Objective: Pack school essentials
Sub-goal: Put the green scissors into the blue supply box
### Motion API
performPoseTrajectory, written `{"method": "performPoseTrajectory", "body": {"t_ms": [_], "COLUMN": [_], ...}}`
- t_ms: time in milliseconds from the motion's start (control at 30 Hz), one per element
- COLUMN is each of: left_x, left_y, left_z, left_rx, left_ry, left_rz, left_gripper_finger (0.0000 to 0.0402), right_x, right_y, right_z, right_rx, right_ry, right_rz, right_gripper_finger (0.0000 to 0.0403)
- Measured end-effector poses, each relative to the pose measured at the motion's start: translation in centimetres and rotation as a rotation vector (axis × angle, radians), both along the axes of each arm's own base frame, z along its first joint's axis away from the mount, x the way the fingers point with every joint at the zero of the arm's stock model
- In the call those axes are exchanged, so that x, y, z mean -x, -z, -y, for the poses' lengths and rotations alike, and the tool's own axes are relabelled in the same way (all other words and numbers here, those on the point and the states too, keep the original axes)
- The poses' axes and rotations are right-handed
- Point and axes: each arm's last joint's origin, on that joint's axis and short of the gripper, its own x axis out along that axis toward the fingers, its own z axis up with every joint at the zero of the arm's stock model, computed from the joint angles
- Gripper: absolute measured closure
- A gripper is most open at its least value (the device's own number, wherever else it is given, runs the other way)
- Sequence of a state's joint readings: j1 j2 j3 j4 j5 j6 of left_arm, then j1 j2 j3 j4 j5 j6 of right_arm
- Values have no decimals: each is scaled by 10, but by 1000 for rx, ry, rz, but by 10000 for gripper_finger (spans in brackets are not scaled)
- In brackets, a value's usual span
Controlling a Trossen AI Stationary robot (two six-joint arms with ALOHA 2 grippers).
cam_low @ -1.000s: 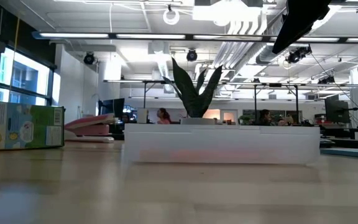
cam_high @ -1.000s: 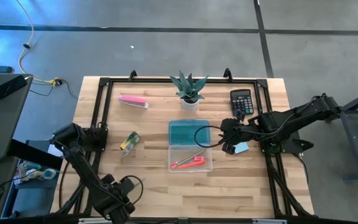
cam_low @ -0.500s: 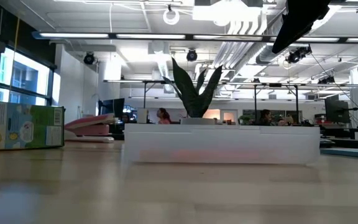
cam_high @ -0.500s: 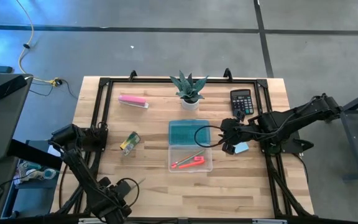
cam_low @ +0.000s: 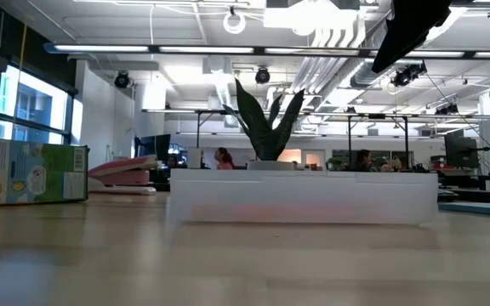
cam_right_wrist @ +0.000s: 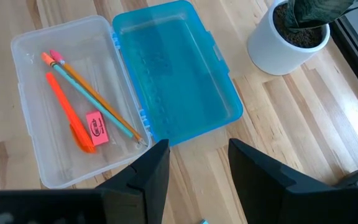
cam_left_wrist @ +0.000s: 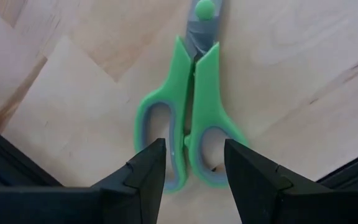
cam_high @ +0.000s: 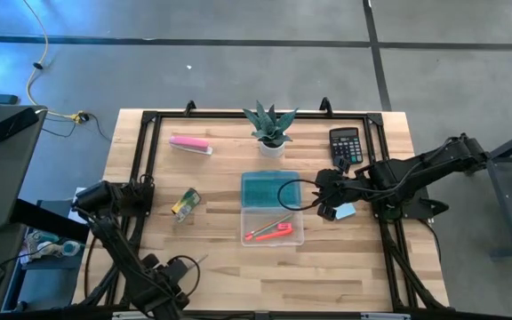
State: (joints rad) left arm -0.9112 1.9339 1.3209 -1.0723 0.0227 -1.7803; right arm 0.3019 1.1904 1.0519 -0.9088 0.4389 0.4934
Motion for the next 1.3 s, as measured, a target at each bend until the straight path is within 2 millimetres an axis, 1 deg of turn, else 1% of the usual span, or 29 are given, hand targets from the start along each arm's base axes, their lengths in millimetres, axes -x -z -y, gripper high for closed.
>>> {"method": "performPoseTrajectory", "body": {"t_ms": [533, 733, 833, 1067, 1167, 1300], "left_x": [0, 7, 7, 8, 9, 9], "left_y": [1, 15, 23, 29, 32, 33], "left_z": [0, -5, -4, -6, -7, -7], "left_rx": [-2, 18, 54, 84, 89, 94], "left_ry": [-27, -56, -55, -53, -54, -54], "left_rz": [3, -52, -30, -12, -20, -13], "left_gripper_finger": [252, 260, 263, 266, 277, 312], "right_x": [0, 0, 0, 0, 0, 0], "right_y": [0, 0, 0, 0, 0, 0], "right_z": [0, 0, 0, 0, 0, 0], "right_rx": [-2, -8, -11, -11, -11, -11], "right_ry": [3, 0, -2, -2, -2, -2], "right_rz": [1, 0, -1, -1, -1, -1], "right_gripper_finger": [247, 247, 247, 247, 247, 247]}}
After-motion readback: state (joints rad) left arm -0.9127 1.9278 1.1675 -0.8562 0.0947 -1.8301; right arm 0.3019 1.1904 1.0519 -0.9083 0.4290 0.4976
